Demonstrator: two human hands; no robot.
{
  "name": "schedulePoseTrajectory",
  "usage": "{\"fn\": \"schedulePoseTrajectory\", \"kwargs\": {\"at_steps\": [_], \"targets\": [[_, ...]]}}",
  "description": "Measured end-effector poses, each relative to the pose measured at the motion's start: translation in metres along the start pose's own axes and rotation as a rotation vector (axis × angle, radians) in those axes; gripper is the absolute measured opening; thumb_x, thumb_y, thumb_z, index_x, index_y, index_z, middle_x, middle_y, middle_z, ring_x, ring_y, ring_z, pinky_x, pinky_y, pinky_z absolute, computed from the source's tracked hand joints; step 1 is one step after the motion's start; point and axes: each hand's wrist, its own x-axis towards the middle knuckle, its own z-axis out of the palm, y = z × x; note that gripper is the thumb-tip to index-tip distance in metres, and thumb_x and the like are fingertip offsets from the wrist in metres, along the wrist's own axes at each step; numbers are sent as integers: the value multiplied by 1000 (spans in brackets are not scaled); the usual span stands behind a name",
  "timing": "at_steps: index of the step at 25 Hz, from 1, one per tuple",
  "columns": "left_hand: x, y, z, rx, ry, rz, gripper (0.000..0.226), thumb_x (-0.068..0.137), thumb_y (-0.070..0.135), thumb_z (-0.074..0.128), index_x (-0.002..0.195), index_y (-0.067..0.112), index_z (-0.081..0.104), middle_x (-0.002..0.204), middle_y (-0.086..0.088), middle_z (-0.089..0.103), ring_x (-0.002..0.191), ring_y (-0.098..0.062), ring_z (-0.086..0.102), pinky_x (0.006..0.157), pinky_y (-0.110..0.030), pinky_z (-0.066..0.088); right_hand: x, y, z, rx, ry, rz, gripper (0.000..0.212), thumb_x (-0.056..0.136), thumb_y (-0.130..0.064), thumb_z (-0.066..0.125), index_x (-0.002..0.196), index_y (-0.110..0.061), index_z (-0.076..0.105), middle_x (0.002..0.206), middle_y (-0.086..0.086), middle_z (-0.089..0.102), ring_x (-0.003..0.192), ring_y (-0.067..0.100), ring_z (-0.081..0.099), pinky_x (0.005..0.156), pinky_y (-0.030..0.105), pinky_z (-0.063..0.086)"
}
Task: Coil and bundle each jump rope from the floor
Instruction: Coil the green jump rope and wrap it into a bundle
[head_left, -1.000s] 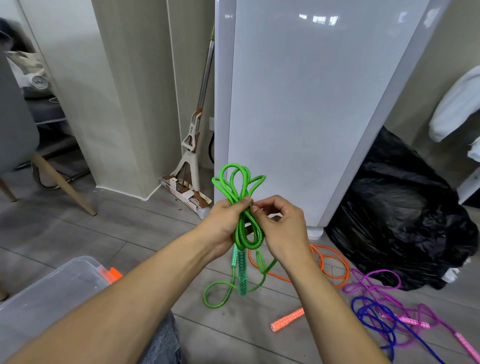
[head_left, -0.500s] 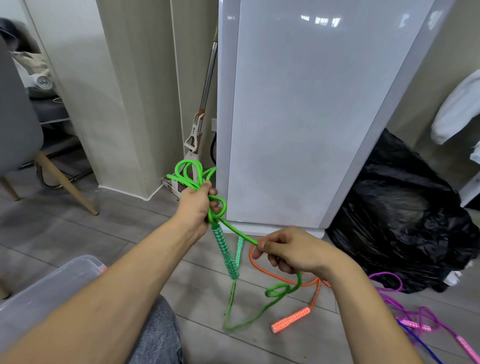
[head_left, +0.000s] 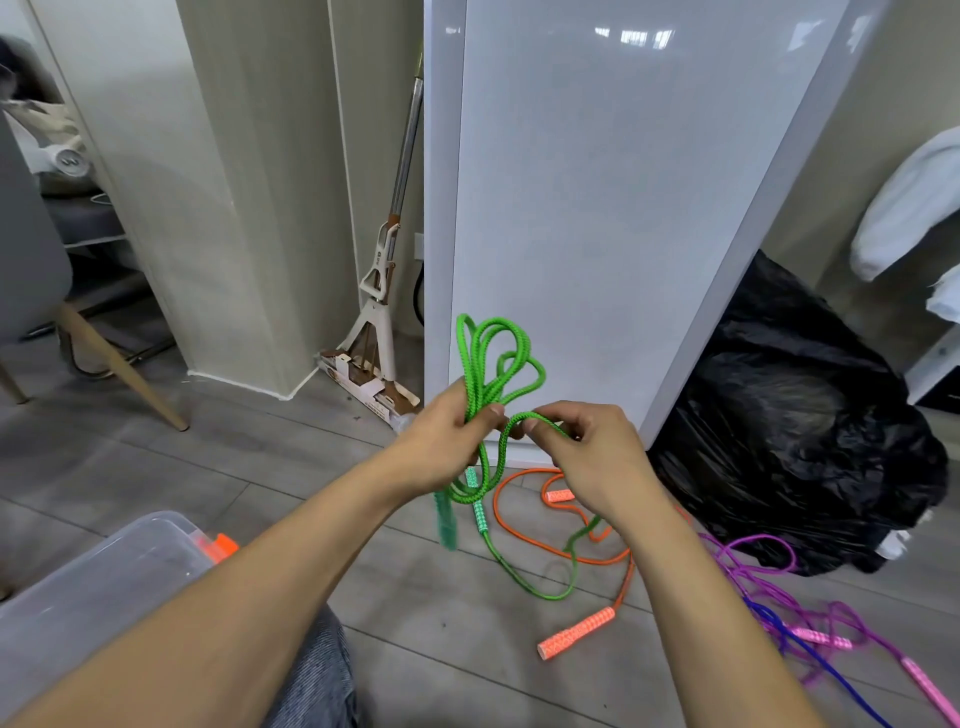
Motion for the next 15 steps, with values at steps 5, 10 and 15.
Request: {"fn": "schedulePoseTrajectory", "kwargs": {"at_steps": [5, 10, 15], "targets": [[-6, 9, 10, -40, -66, 41, 10, 101, 22, 53, 95, 15, 57, 75, 7, 69, 57, -16, 49, 53, -30, 43, -3, 0, 7, -2, 100, -17, 18, 92, -32, 67, 79, -23, 77, 61, 5, 60, 61, 22, 56, 60, 34, 47], [-9, 12, -2, 4, -168, -30, 12, 100, 15, 55, 90, 10, 57, 73, 1, 70, 73, -29, 69, 73, -40, 56, -4, 0, 9, -14, 111, 32, 11, 86, -37, 74, 82, -27, 78, 60, -7, 64, 61, 11, 60, 53, 26, 42], [-8, 10, -2, -150, -185, -161, 9, 100, 12, 51, 99, 4, 49, 82, -10, 54, 75, -31, 72, 68, -46, 57, -1, 3, 10, -38, 108, 24, 13, 86, -36, 75, 81, -24, 75, 59, -11, 58, 56, 2, 51, 49, 13, 32]]}}
